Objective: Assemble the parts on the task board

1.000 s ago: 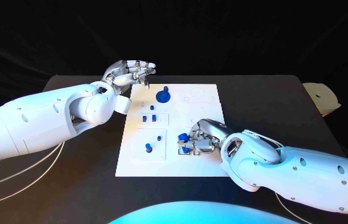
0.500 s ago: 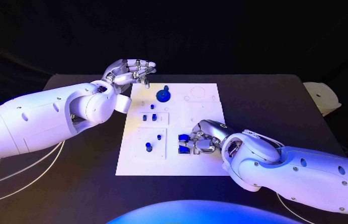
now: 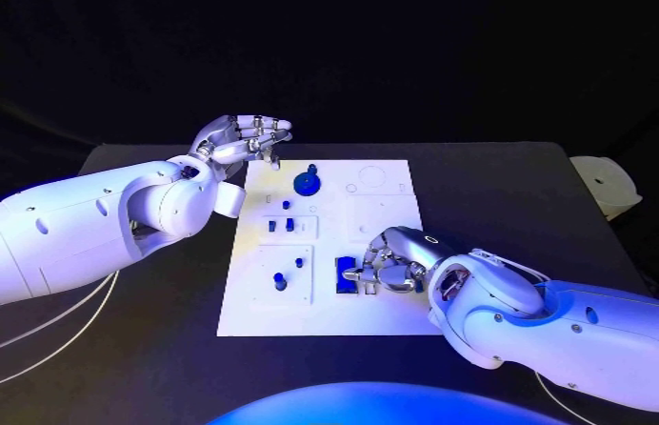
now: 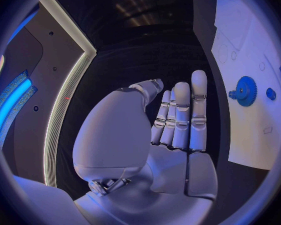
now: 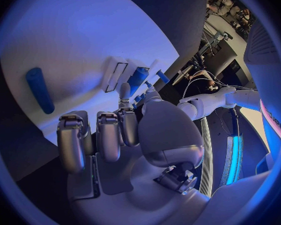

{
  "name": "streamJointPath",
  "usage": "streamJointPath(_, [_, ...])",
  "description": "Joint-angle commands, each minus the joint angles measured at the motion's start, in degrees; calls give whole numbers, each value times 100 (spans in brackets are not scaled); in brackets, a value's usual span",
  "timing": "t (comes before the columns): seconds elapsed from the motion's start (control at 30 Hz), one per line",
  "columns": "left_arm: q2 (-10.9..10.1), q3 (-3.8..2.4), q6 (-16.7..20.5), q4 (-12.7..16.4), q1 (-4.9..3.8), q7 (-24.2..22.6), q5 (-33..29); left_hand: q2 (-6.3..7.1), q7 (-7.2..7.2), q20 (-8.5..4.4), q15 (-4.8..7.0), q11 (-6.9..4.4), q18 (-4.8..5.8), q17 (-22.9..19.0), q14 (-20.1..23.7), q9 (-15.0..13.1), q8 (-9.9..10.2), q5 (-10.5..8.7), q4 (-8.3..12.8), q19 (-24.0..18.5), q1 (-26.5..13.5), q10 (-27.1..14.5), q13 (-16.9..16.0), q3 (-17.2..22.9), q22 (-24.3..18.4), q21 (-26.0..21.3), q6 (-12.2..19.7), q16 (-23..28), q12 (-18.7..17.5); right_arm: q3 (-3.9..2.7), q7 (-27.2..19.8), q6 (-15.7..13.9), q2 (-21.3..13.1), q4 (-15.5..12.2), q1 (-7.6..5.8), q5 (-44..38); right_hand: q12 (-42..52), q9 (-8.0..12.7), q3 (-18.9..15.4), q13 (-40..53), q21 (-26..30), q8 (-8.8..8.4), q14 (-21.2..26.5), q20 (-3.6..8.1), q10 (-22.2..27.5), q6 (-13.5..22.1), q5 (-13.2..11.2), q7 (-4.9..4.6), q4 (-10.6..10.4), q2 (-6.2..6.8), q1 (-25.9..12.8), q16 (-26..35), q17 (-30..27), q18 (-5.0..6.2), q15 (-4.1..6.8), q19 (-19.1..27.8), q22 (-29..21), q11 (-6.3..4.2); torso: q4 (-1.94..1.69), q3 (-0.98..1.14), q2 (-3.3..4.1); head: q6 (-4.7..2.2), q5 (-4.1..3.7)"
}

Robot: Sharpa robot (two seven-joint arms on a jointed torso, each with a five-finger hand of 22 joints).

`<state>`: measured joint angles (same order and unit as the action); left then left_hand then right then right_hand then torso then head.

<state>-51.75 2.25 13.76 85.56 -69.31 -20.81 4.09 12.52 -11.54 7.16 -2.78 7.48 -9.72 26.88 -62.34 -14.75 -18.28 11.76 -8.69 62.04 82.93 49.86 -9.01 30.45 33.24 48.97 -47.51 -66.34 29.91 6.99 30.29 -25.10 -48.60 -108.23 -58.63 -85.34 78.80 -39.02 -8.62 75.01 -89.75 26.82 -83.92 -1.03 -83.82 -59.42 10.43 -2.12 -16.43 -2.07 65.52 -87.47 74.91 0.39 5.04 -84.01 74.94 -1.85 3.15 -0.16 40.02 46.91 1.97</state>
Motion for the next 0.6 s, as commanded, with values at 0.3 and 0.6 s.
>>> streamJointPath(0.3, [16,-4,-91,1,-3,-31,-21,-10,11,42,-7,13,-87,-6,39,5,-31,12,-9,-11,-58,-41,-6,23,-9,-32,34,-26,37,-10,-466,-253,-1039,-263,-270,-4,-221,148,-243,505,-25,-219,-461,-44,-26,248,69,-109,-6,90,754,22,742,-39,-37,-599,1506,79,45,1,-19,-51,-72])
streamJointPath(0.6, [34,-3,-98,-8,-3,-37,-21,-10,11,42,-7,13,-87,-6,39,5,-31,12,-9,-11,-58,-41,-6,23,-9,-32,34,-26,37,19,-376,-61,-1501,-282,-189,-358,-253,199,-292,488,-25,-297,-459,-65,-12,273,92,-137,-8,70,874,27,737,-39,-59,-599,1506,104,72,8,-28,-57,-148])
